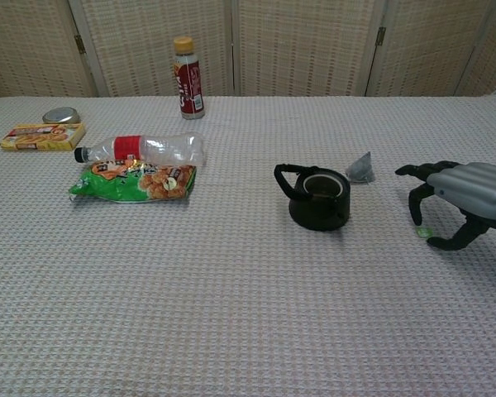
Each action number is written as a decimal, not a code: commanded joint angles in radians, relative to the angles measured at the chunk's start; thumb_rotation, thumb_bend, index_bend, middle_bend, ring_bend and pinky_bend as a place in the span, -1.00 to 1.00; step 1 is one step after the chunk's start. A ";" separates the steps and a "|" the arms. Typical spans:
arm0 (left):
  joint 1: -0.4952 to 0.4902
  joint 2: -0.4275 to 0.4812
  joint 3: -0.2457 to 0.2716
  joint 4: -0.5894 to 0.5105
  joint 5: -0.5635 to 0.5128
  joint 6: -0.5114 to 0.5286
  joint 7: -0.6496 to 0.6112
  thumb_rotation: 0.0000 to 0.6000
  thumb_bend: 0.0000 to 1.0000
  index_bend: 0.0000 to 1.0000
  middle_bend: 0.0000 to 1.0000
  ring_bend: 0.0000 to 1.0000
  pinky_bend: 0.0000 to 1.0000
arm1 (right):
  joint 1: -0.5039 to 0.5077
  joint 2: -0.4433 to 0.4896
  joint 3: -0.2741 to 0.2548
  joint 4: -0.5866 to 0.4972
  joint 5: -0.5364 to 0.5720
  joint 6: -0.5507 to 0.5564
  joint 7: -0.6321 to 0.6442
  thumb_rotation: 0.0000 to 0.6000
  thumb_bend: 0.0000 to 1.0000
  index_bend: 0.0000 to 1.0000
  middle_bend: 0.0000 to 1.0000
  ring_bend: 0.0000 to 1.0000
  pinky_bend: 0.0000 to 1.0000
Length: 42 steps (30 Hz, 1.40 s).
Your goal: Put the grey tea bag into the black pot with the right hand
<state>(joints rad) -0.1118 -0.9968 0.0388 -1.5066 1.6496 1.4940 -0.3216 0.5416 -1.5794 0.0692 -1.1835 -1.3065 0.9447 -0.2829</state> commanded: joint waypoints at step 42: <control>-0.006 -0.002 0.002 0.021 -0.005 0.005 -0.032 1.00 -0.66 -1.00 -1.00 -1.00 -0.99 | -0.005 0.067 0.047 -0.115 -0.009 0.106 0.002 1.00 -0.42 0.23 -0.95 -1.00 -1.00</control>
<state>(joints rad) -0.1180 -0.9990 0.0408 -1.4853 1.6443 1.4991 -0.3540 0.5397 -1.5304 0.1088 -1.2733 -1.3033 1.0311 -0.2813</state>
